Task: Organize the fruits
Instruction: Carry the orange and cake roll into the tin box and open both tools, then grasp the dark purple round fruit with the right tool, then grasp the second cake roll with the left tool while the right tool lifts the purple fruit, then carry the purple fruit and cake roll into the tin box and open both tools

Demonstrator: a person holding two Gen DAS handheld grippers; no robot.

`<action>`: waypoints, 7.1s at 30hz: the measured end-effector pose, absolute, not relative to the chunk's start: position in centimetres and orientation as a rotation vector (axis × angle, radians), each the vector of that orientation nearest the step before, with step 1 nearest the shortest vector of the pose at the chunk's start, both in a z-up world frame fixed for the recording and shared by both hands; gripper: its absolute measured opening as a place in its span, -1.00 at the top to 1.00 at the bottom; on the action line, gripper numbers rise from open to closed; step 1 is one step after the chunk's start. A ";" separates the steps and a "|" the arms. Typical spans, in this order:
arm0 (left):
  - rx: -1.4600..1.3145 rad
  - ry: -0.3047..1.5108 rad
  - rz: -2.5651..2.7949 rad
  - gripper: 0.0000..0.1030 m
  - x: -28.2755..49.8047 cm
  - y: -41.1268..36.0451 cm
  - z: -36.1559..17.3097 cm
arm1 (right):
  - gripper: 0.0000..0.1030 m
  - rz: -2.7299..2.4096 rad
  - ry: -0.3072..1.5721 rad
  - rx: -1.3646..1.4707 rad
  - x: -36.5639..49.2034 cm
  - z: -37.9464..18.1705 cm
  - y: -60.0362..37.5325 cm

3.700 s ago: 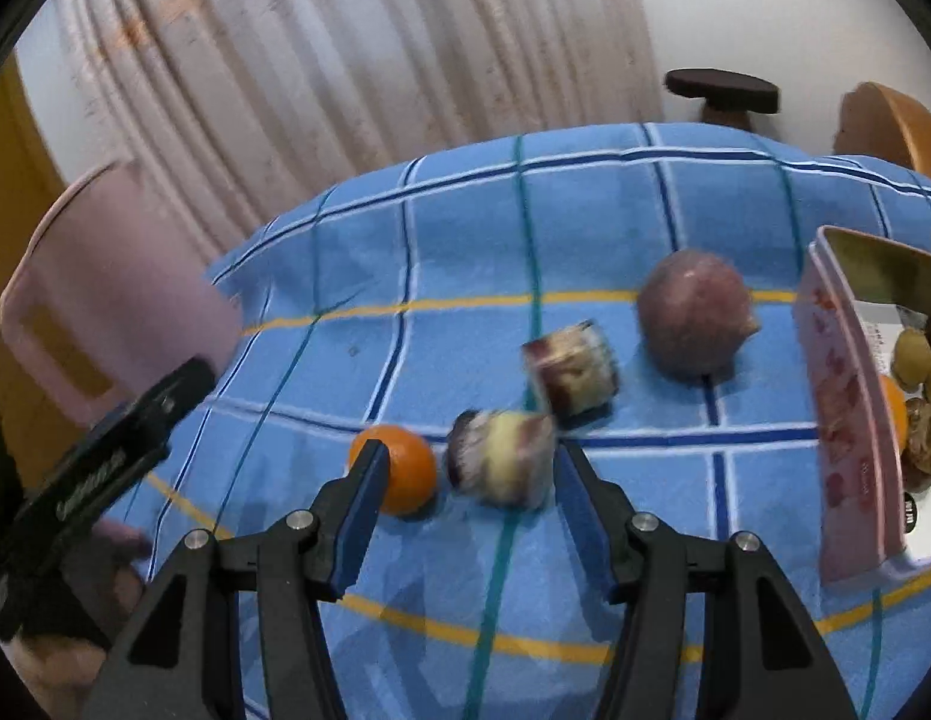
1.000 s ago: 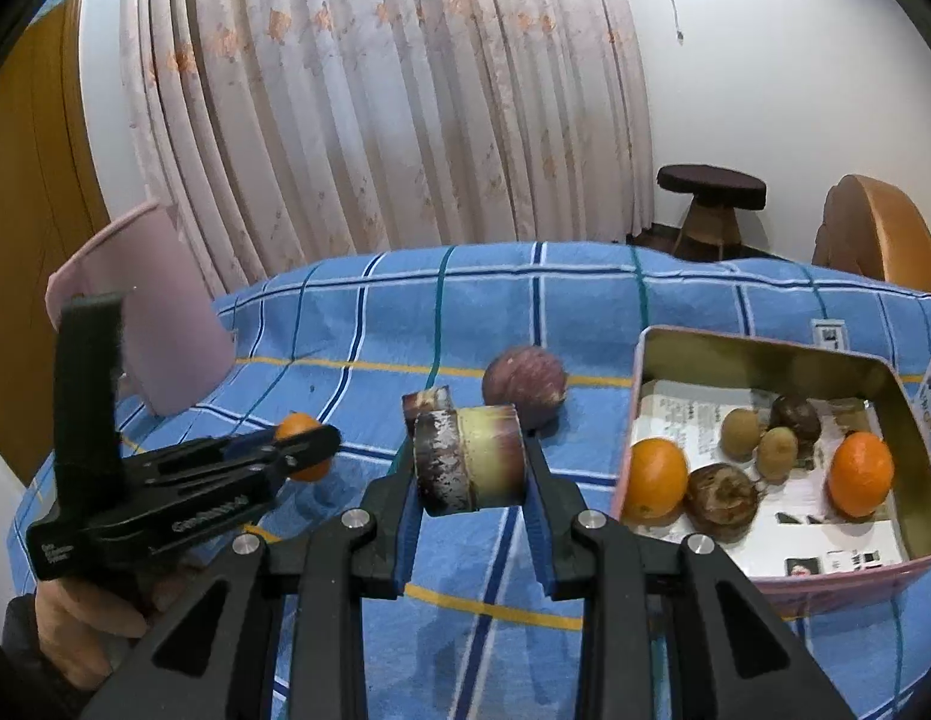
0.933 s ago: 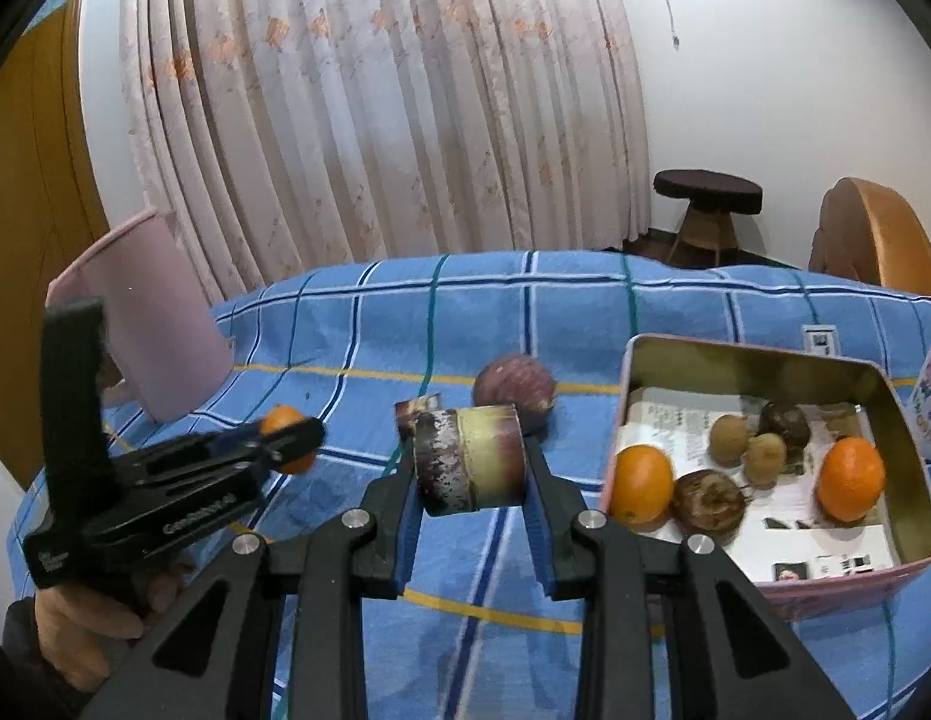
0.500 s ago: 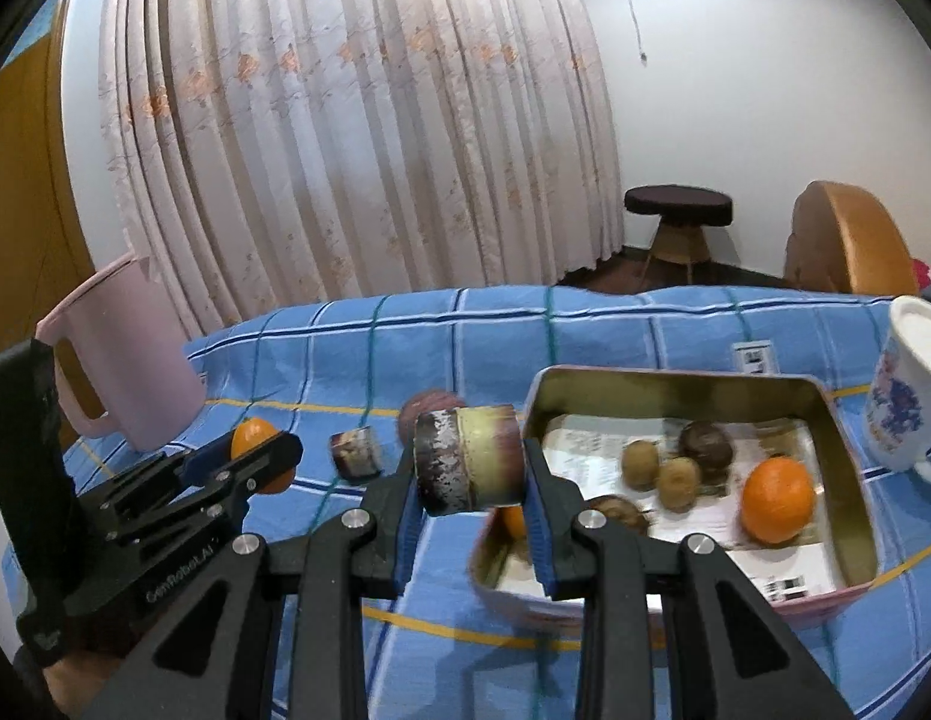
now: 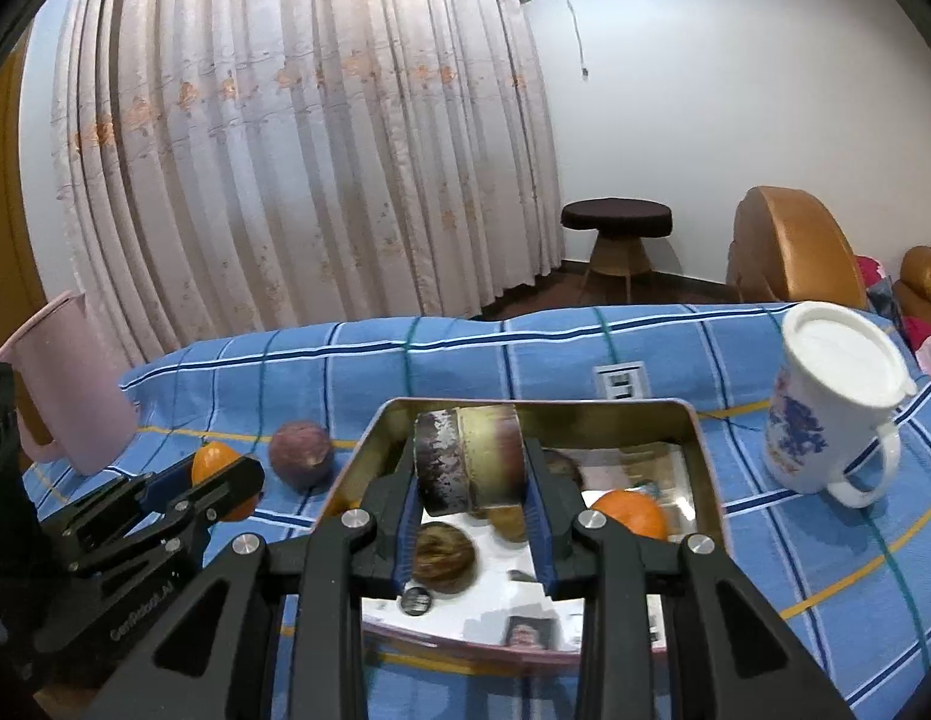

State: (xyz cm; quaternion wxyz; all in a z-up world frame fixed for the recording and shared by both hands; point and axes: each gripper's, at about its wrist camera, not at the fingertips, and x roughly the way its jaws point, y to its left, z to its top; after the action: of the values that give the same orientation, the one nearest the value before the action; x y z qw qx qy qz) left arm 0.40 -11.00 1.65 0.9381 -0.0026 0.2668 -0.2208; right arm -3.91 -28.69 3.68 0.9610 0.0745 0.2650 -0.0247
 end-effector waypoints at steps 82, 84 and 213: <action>-0.104 0.640 0.034 -1.00 8.1 1.9 0.8 | 0.08 0.184 0.702 0.028 4.0 3.3 -18.8; -0.088 0.642 0.048 -1.00 8.2 2.2 0.8 | 0.08 0.203 0.774 0.018 5.8 2.6 -17.9; 0.110 0.562 -0.329 0.17 1.3 -20.3 1.0 | -0.01 -0.228 0.537 0.140 -4.2 2.0 -34.1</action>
State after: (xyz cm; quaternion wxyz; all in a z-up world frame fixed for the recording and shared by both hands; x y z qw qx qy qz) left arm 1.30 -20.34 1.01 0.9460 0.0540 0.2758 -0.1615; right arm -4.25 -34.12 2.00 0.9553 0.0689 0.2647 -0.1121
